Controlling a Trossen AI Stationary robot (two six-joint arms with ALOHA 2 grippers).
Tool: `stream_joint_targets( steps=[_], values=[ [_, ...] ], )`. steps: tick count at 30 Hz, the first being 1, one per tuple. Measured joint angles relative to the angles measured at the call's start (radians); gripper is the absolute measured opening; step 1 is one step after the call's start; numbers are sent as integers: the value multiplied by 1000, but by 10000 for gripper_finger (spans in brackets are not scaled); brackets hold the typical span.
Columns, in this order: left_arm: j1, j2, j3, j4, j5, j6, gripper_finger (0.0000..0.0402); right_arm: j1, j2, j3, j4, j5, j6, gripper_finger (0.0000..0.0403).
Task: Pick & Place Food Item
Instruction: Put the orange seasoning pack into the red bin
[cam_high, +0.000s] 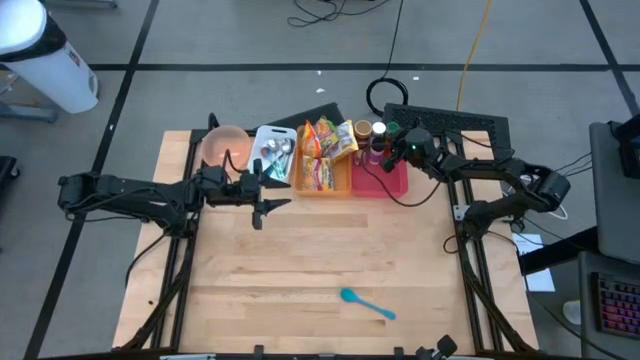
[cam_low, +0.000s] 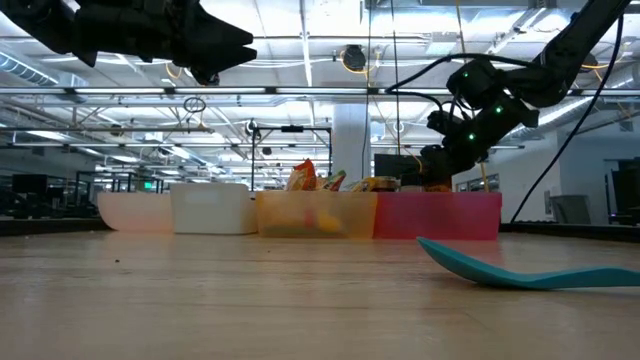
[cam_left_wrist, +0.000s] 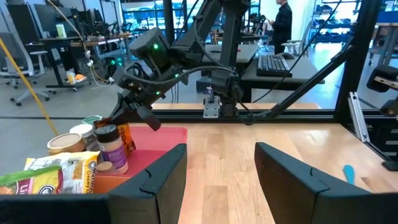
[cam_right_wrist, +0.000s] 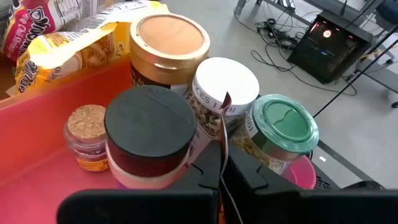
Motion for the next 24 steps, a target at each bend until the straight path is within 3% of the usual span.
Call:
stream_joint_targets(
  steps=[16,24],
  values=[
    [0,0,0,0,0,0,198,0,0,0,-2,-1,-5,3],
    [0,0,0,-1,0,-1,198,0,0,-1,-8,-2,-11,55]
  ],
)
